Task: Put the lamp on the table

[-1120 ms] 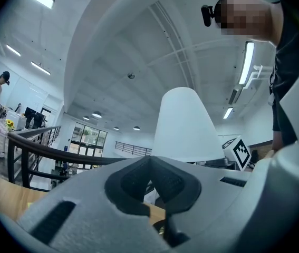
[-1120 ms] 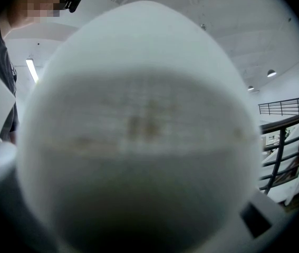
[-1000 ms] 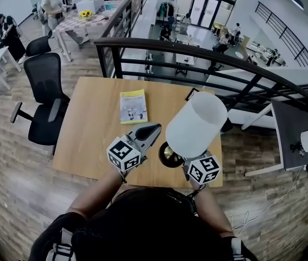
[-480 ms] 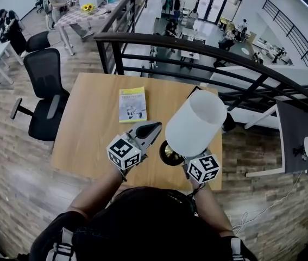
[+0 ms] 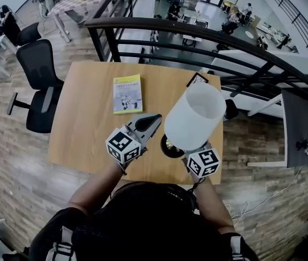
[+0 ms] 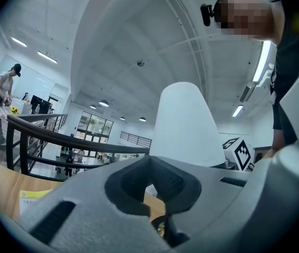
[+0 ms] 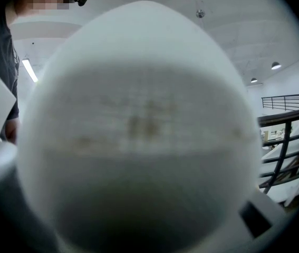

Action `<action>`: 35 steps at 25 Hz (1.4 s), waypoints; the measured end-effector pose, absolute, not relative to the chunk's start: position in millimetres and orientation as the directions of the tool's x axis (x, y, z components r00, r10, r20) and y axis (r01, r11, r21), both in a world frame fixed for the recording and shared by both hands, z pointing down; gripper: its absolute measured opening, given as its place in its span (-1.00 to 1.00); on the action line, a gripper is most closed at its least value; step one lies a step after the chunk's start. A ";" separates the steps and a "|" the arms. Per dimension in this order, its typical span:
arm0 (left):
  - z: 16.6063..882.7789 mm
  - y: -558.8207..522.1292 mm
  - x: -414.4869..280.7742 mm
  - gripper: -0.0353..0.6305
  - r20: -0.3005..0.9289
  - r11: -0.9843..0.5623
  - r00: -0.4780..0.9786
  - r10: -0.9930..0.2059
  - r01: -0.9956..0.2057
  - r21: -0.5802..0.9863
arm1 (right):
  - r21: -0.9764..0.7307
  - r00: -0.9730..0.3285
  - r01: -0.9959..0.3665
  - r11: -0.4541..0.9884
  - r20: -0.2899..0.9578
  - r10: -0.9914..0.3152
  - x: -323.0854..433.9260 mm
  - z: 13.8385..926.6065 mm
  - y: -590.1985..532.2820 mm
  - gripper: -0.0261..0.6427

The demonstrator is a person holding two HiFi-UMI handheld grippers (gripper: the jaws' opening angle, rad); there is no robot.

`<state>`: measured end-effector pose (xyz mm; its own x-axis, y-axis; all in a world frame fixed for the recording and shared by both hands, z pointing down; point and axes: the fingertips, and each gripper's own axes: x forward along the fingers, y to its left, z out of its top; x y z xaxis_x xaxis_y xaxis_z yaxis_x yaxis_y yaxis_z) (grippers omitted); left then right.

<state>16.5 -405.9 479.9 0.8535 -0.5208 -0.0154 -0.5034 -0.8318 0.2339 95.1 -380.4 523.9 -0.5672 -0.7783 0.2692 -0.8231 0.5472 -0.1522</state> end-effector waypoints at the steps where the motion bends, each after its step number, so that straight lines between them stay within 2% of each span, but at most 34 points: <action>1: 484.4 -409.4 19.2 -0.87 -0.010 -0.830 0.853 -0.522 -0.505 0.235 | -0.156 -0.567 -0.823 0.546 0.272 -0.778 97.5 528.3 -383.6 -0.53; 17: 556.0 -453.4 49.3 -0.87 0.099 -0.804 0.851 -0.515 -0.520 0.289 | -0.166 -0.534 -0.845 0.509 0.330 -0.778 133.7 594.2 -423.0 -0.53; 35: 597.7 -464.9 69.3 -0.87 0.181 -0.791 0.850 -0.494 -0.527 0.312 | -0.133 -0.546 -0.832 0.539 0.371 -0.751 144.1 675.9 -444.8 -0.53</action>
